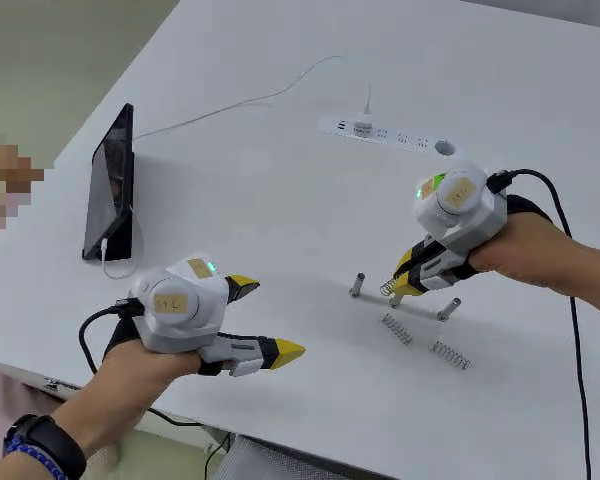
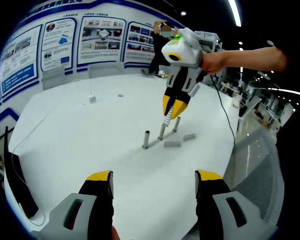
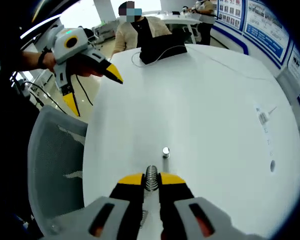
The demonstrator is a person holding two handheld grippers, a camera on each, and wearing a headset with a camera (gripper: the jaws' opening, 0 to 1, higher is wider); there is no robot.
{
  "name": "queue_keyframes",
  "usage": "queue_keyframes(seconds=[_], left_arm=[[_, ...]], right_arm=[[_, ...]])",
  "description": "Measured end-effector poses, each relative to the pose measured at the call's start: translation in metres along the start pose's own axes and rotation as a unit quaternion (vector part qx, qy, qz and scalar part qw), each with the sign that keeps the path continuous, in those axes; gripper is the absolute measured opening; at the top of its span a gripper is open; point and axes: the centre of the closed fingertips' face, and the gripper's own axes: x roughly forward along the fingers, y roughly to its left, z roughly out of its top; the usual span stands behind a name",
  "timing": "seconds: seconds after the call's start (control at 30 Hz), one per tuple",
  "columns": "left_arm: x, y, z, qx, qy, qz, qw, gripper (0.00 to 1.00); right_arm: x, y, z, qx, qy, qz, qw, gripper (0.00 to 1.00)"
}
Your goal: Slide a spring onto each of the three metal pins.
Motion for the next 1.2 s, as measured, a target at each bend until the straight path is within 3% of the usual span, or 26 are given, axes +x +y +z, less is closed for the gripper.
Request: queue_keyframes(seconds=[0.13,0.47,0.8,1.2], left_arm=[[-0.001,0.002,-0.001,-0.003,0.0,0.002,1.0,0.67],[-0.004,0.006,-0.004,-0.013,0.0,0.006,0.9999,0.67],[-0.005,0.006,-0.008,-0.019,0.0,0.007,0.9998,0.67],[-0.007,0.009,-0.01,-0.022,-0.001,0.009,0.9997,0.67]], right_arm=[[0.005,-0.011,-0.001,-0.001,0.008,-0.009,0.9999,0.12],[0.022,-0.019,0.005,0.004,0.011,-0.017,0.9998,0.12],[0.023,-0.022,0.016,0.005,0.01,-0.022,0.9997,0.12],[0.034,-0.023,0.015,-0.003,0.024,-0.011,0.9996,0.13]])
